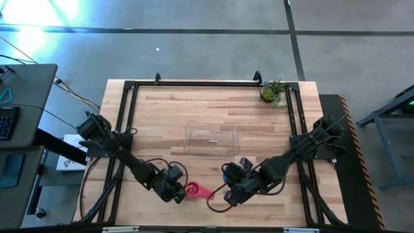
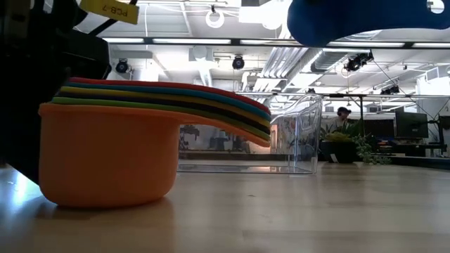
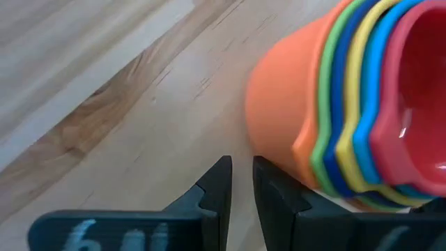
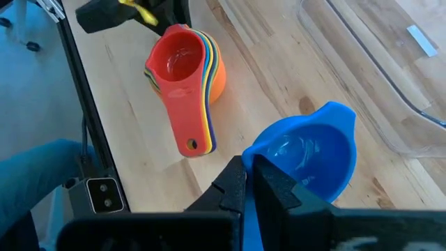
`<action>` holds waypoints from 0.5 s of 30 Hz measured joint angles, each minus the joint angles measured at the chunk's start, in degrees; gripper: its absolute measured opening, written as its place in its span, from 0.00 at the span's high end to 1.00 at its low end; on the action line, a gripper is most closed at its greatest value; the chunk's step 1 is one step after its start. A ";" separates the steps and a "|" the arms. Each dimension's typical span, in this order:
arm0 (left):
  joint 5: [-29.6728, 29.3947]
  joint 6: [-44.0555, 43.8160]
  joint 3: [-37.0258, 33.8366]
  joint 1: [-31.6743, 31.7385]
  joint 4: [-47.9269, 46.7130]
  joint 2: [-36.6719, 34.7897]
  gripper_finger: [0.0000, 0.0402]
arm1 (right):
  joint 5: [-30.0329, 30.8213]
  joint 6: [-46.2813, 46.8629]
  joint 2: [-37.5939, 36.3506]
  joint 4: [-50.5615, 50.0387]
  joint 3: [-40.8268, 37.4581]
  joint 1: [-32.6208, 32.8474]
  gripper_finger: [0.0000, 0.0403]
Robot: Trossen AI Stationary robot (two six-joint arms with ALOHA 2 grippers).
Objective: Nest measuring cups in basket
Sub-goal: Stack the blue measuring cup on top of the red measuring cup
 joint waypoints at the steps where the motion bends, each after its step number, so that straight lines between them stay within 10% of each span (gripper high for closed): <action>1: -0.03 0.38 0.00 0.08 0.71 0.20 0.87 | 0.00 0.00 0.00 0.00 0.00 0.00 0.99; 15: 3.39 9.22 3.18 4.00 8.41 4.98 0.87 | -0.18 0.00 0.00 0.13 -0.02 0.00 0.99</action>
